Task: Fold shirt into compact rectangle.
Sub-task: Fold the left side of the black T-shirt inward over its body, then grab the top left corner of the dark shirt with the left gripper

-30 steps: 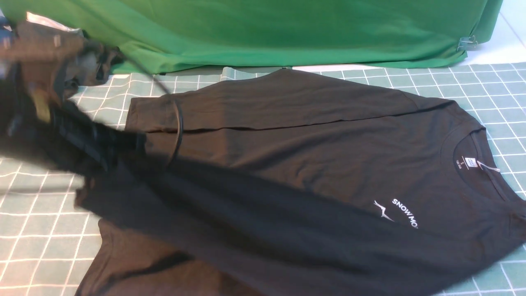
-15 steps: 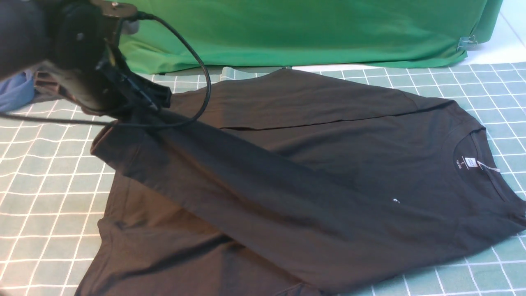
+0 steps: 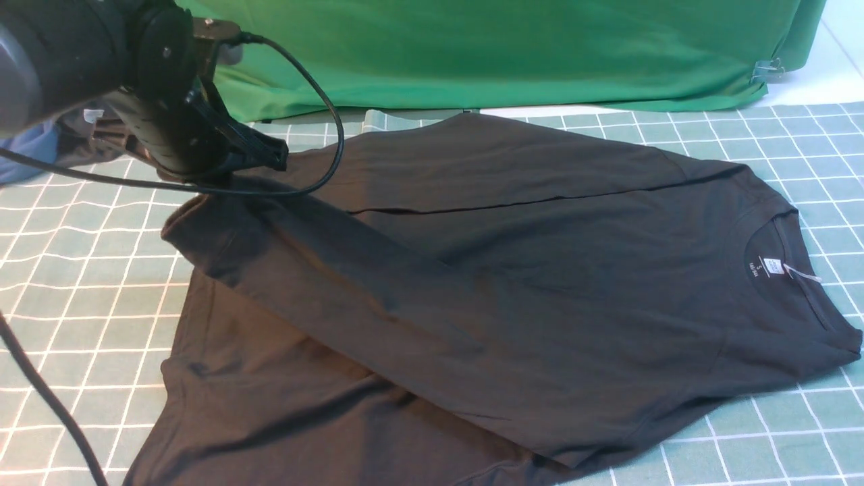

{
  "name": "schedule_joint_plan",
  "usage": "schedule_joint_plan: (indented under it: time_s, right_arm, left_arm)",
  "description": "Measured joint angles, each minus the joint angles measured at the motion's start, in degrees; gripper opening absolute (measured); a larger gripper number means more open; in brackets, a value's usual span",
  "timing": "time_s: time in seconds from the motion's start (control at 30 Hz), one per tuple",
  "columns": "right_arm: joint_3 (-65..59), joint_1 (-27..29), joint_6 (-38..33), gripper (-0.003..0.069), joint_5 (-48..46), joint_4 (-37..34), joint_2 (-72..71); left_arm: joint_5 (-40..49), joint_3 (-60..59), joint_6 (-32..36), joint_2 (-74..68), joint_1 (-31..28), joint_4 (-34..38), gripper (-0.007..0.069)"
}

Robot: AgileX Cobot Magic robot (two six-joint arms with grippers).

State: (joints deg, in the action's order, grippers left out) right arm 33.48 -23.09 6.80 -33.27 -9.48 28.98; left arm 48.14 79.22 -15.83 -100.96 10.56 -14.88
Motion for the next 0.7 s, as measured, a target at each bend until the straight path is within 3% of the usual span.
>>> schedule_joint_plan:
  time_s: [0.2,0.23,0.3,0.33,0.5,0.7]
  right_arm:
    - [0.0,0.0,0.0,0.0108,-0.25,-0.05,0.0]
    - [0.0,0.0,0.0,0.0108,-0.3,-0.11,0.0]
    - [0.0,0.0,0.0,0.011,-0.34,-0.11,0.0]
    - [0.0,0.0,0.0,0.0111,-0.34,-0.16,0.0]
    - [0.0,0.0,0.0,0.0111,-0.37,-0.16,0.0]
    - [0.0,0.0,0.0,0.0118,-0.49,-0.16,0.0]
  left_arm:
    - [0.0,0.0,0.16,-0.83,-0.22,-0.05,0.0156]
    - [0.0,0.02,-0.33,-0.86,-0.22,-1.0,0.0226]
    - [-0.06,0.02,-1.48,-0.86,-0.22,-1.89,0.0272]
    - [-1.03,0.02,-3.73,-0.86,-0.22,-3.83,0.0341]
    - [-4.96,0.89,-7.5,-1.87,-1.56,-4.0,0.0414]
    - [-6.15,8.0,-7.39,-8.96,-6.88,4.44,0.0414]
